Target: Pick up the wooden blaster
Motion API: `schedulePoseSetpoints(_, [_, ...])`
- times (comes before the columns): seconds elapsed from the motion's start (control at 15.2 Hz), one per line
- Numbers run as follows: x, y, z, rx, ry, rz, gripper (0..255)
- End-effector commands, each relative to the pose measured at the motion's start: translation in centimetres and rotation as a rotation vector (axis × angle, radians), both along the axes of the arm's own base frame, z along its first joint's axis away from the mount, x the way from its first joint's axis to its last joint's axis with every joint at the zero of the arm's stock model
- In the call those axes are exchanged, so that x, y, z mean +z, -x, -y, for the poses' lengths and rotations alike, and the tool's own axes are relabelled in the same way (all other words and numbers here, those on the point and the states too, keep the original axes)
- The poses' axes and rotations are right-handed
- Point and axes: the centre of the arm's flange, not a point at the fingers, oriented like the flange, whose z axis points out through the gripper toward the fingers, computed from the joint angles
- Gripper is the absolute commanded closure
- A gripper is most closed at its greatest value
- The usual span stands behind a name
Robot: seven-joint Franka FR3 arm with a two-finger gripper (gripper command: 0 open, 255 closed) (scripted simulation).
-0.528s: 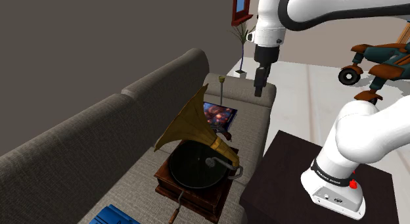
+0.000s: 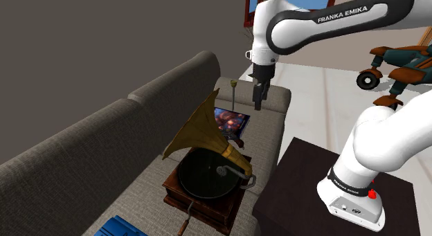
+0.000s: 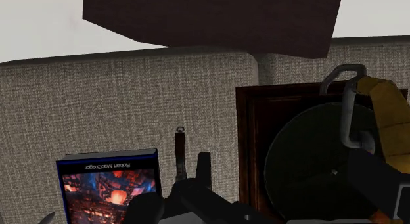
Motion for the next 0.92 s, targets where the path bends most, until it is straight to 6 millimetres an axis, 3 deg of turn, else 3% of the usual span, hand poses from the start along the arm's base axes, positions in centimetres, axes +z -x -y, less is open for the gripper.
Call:
schedulePoseSetpoints(0.0, [-1.8,-2.2,0.1,0.002,0.006,-0.005,0])
schedulePoseSetpoints(0.86, [-14.7,-13.9,2.1,0.011,0.043,-0.052,0])
